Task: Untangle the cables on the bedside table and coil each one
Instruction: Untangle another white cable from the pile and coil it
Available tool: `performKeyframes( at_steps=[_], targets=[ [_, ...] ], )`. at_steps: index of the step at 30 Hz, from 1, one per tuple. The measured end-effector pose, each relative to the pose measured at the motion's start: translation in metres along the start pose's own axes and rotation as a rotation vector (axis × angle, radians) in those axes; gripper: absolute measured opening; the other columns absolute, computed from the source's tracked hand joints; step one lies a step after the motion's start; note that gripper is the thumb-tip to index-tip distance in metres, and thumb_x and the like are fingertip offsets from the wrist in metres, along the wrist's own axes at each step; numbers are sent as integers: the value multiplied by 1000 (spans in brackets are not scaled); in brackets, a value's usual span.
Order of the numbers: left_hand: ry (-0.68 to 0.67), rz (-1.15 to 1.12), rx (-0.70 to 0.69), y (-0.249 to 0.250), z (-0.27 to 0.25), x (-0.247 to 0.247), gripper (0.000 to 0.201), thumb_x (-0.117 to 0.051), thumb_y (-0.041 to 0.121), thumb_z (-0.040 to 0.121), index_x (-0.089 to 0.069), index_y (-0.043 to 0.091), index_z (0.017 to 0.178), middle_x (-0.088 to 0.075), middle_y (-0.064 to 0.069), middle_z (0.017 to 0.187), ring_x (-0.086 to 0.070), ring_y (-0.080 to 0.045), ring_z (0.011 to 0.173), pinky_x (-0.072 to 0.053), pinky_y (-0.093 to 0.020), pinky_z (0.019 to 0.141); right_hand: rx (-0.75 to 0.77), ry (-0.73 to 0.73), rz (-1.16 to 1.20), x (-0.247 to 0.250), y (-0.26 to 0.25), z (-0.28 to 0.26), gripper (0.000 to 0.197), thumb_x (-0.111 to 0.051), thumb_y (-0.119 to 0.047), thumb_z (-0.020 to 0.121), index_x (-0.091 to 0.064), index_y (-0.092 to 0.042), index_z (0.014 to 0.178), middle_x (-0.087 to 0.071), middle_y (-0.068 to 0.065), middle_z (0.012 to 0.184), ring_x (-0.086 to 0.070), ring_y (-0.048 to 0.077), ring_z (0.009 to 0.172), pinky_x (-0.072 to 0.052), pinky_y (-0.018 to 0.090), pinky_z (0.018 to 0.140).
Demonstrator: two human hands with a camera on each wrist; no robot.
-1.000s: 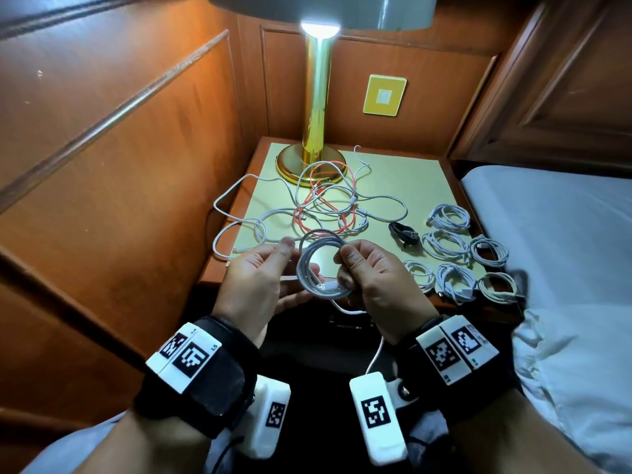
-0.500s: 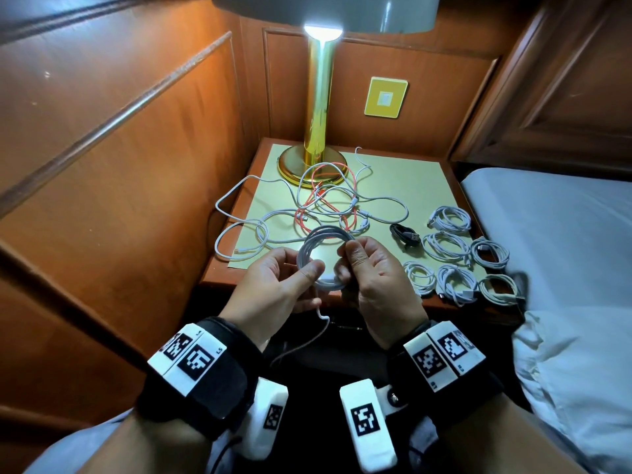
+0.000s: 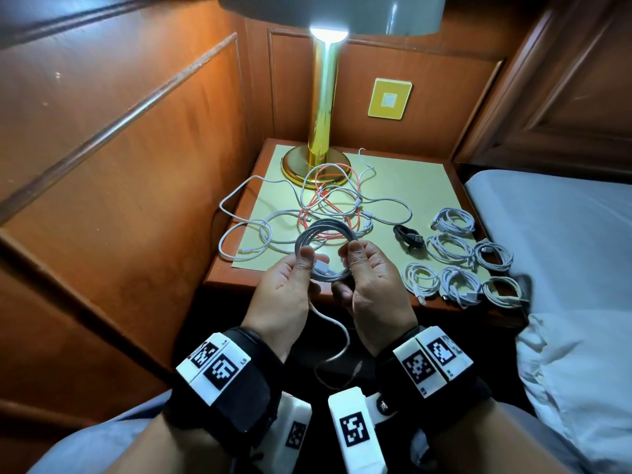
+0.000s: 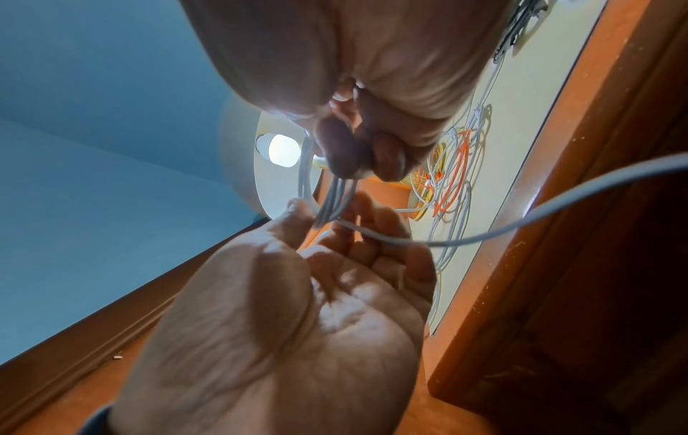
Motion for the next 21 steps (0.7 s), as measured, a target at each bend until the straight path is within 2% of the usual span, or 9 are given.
performKeyframes(
  at_steps=[2,5,8,10,13,14,17,19,21],
  targets=[
    [-11,21,-6,-2,0,-1,39,-52,56,94,-68,20,97,-70,-21,93,-65,-46,90,-53,-52,85,-20,17,21,-2,1,-2,24,-38,-17,107,-49,-11,87,-48,-8,52,-35,8,41,-30,25,48],
    [107,49,-43,1,3,2,28,-42,30,107,-60,15,91,-65,-13,80,-62,-30,73,-51,-41,74,-61,-1,16,-6,2,-5,24,-43,-18,106,-54,-12,85,-46,-1,51,-37,11,41,-36,21,45],
    [247,68,-120,10,5,11,32,-38,24,108,-55,9,85,-60,-4,75,-60,-18,75,-48,-39,80,-37,-99,-186,-8,2,-8,22,-50,-19,103,-64,-14,87,-53,-1,51,-43,9,39,-35,16,42],
    [268,20,-136,13,8,16,35,-39,30,107,-56,13,82,-60,-2,73,-58,-20,74,-50,-44,83,15,-175,-270,-10,-3,-9,18,-56,-19,100,-70,-16,88,-66,-6,65,-48,10,45,-38,16,46],
    [264,-108,-120,13,11,19,37,-41,34,103,-58,17,75,-58,-4,69,-55,-24,70,-49,-46,79,59,-213,-350,-8,-1,-6,11,-65,-26,95,-72,-19,92,-68,-10,70,-51,10,52,-42,17,54],
    [280,-134,-119,15,11,19,37,-39,27,106,-55,12,76,-56,-4,65,-55,-20,66,-49,-41,76,63,-194,-351,-6,2,-5,11,-69,-31,92,-71,-21,93,-68,-9,72,-55,10,55,-44,19,57],
    [345,-270,-80,21,13,19,34,-35,15,108,-47,9,77,-49,2,54,-47,-9,51,-44,-23,61,-2,-117,-428,5,15,0,36,-76,-51,75,-65,-25,98,-68,-4,91,-66,14,75,-47,26,65],
    [371,-395,-30,24,14,23,33,-36,15,108,-45,11,77,-43,5,49,-41,-8,48,-36,-20,58,-94,-203,-518,5,22,-1,32,-79,-37,80,-62,-24,104,-68,-4,99,-65,8,88,-50,25,75],
    [344,-462,4,28,15,25,33,-36,16,108,-45,11,77,-38,5,51,-36,-8,50,-31,-22,62,-165,-382,-661,2,29,-6,37,-78,-27,80,-60,-26,113,-68,-5,111,-64,6,103,-51,25,95]
  ],
)
Point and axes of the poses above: each hand's wrist, its own z-axis towards the middle knuckle, its own x-axis out of the back of the hand, y = z × x, the point moved 5 cm from there along z, towards the middle knuckle
